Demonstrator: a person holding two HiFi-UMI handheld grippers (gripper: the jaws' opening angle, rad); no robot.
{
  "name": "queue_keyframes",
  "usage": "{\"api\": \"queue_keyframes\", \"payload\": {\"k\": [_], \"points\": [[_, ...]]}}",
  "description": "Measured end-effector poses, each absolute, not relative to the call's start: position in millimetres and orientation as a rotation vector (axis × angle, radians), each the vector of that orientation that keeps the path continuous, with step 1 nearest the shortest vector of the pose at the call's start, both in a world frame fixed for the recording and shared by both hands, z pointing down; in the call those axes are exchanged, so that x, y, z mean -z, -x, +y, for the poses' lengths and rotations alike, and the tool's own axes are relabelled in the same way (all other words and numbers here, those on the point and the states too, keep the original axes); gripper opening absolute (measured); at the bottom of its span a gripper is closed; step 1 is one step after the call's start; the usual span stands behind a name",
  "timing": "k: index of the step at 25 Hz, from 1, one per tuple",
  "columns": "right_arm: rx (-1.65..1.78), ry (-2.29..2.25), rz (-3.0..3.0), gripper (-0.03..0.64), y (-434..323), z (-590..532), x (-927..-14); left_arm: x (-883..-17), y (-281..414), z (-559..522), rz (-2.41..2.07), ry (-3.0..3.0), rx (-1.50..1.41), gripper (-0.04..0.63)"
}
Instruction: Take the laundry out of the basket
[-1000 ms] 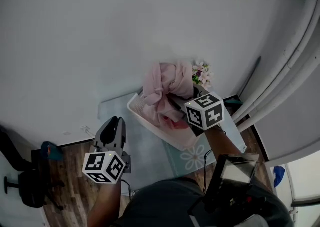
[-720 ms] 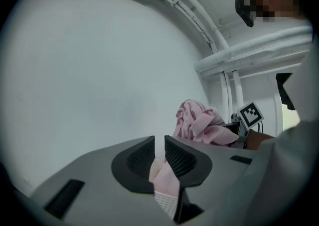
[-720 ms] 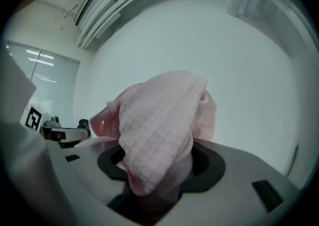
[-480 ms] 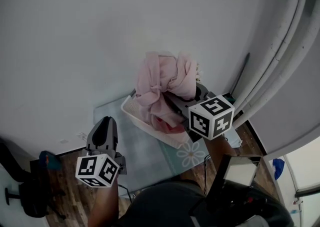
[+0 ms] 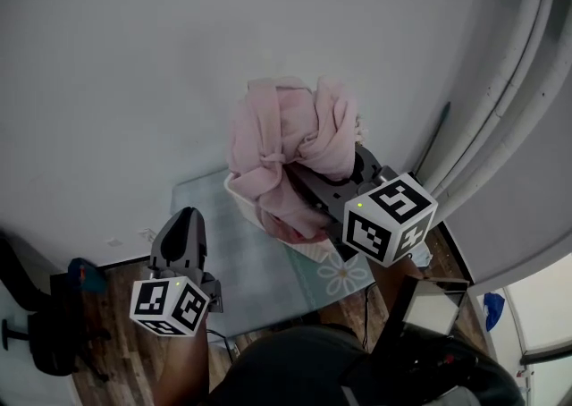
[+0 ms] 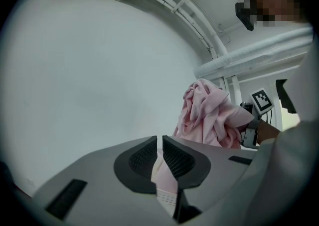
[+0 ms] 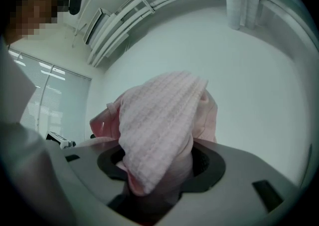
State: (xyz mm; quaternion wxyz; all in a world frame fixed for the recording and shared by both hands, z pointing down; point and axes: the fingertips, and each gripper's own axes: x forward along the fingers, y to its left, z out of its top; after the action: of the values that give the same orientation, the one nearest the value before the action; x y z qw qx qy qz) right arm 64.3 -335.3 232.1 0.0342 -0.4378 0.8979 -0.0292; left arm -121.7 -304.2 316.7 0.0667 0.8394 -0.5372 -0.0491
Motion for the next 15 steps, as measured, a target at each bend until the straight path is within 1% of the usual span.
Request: {"api": "queue_keyframes", "payload": {"k": [6, 11, 15], "points": [[0.060, 1.118, 2.812, 0.261, -7, -320, -212, -305, 179, -271, -1.820, -2.431, 0.201, 0.041], [0.063, 0.968, 2.876, 0.261, 64, -313, -211, -299, 241, -241, -1.972, -2.324, 0.189, 0.038], [0.103, 0.827, 2.908, 0.261, 90, -310, -219, -302, 264, -221, -2.103, -2.218, 0.181, 0.032]]}}
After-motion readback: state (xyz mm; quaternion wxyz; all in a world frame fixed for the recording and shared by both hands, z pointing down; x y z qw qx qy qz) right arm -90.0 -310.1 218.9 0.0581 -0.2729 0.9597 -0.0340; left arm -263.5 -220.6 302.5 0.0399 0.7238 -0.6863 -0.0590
